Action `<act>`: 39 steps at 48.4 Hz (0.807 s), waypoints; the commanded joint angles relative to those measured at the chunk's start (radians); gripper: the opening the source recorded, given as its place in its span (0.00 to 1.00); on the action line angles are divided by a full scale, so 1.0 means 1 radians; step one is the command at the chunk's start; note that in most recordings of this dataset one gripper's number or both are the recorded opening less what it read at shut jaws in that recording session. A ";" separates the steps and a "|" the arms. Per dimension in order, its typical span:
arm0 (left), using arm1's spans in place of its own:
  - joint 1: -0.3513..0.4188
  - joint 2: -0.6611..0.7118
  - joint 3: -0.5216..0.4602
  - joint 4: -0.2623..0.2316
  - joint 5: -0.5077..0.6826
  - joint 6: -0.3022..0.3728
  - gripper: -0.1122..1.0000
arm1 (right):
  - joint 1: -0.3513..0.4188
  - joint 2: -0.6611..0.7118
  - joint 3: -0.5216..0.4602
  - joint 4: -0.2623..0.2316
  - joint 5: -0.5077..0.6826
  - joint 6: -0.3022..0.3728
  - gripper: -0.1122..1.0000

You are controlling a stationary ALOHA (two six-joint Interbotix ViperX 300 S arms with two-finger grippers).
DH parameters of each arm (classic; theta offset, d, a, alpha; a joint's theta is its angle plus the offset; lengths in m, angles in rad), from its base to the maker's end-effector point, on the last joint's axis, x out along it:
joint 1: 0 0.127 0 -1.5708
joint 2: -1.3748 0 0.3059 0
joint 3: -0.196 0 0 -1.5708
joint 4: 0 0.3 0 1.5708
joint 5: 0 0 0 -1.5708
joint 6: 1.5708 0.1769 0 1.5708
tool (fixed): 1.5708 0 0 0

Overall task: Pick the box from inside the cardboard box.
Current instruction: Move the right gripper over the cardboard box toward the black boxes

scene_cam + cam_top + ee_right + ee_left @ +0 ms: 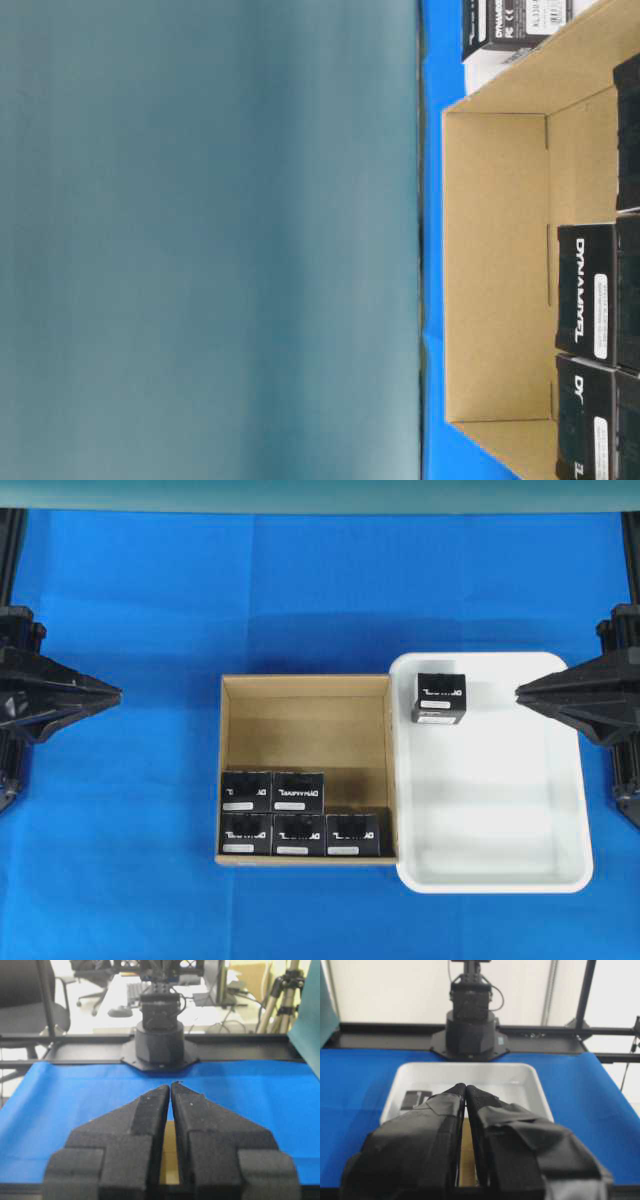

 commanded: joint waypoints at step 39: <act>-0.008 -0.014 -0.091 0.015 0.258 -0.011 0.04 | 0.055 0.449 -0.532 0.066 0.752 0.201 0.07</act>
